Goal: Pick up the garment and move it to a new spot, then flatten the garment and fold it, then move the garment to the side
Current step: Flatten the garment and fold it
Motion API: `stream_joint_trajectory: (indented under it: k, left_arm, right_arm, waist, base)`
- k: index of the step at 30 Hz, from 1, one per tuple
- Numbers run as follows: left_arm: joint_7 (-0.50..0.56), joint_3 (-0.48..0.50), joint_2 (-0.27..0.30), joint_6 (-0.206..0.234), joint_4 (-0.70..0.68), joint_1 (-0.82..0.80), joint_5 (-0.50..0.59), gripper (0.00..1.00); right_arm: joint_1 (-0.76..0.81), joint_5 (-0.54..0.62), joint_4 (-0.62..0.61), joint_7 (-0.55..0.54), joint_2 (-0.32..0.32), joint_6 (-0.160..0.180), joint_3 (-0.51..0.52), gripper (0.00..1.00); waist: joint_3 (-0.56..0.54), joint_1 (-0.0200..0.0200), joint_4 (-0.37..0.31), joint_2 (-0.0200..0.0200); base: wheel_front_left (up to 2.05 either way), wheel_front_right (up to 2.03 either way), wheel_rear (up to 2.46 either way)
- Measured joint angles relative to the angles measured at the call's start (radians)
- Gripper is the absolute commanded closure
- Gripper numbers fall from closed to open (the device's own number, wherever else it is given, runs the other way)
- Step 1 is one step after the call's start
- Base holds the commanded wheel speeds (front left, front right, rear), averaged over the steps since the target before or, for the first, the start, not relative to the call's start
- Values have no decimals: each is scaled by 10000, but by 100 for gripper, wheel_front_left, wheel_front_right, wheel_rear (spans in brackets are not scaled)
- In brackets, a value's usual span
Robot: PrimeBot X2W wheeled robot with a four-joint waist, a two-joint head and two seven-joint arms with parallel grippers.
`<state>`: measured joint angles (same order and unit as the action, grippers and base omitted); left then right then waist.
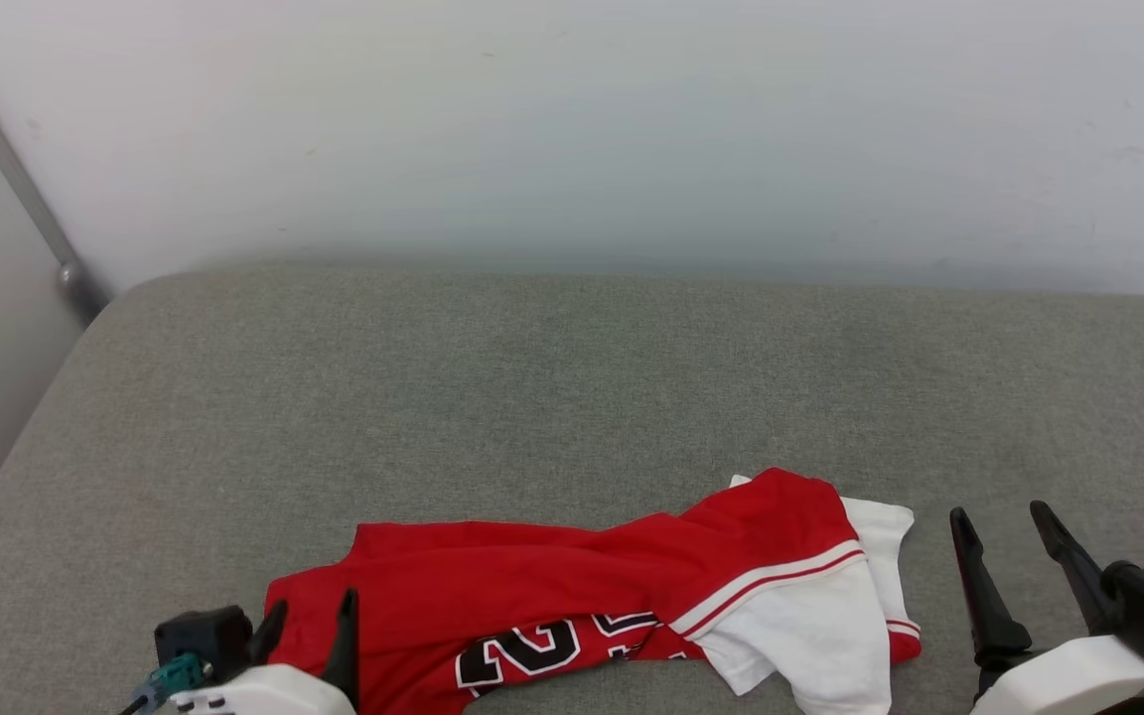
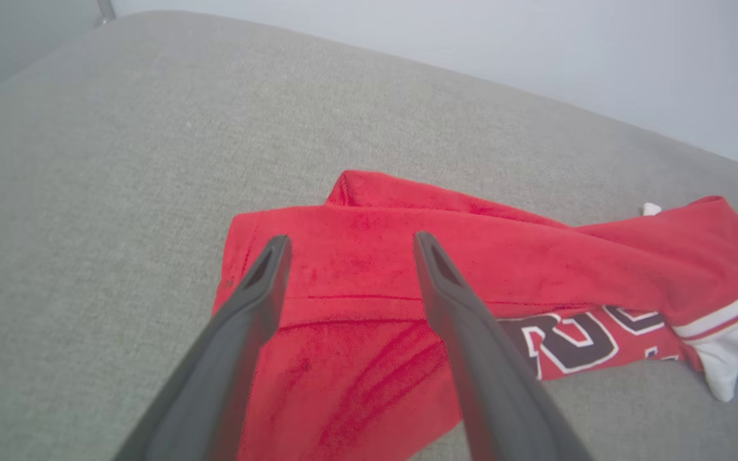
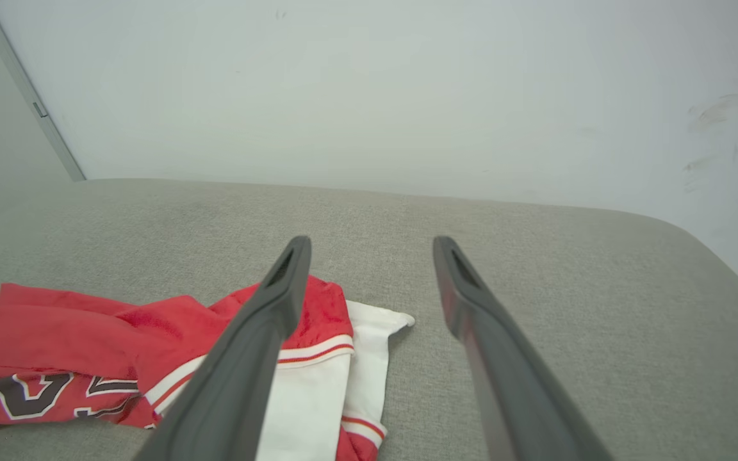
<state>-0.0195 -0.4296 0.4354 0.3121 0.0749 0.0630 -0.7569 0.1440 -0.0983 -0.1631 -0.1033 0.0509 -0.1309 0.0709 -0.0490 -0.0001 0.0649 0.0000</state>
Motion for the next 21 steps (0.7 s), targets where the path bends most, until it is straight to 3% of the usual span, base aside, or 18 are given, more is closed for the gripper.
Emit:
stream_joint_trajectory:
  k: [5,9,14,21]
  left_arm:
    - [-825,-136,-245,-142,-188,-1099,681,0]
    - [-790,-784,-545,-610,-35,-2287,1191,0]
    - [-15,-1850,-876,-1432,401,-3720,1707,0]
    - [1774,-3333,-1197,-2924,1028,-5353,1992,0]
  right_arm:
    - [-26,13,-63,-23,2,0,-35,0]
    - [-141,21,-102,-31,2,0,-173,0]
    - [-291,92,-163,-104,0,0,-311,0]
    - [-658,128,-322,-29,2,0,-378,0]
  waist:
    - [30,0,-64,0]
    - [177,0,-134,0]
    - [469,1,-309,0]
    - [1302,2,-608,0]
  base:
    - [0,0,0]
    - [0,0,0]
    - [0,0,0]
    - [0,0,0]
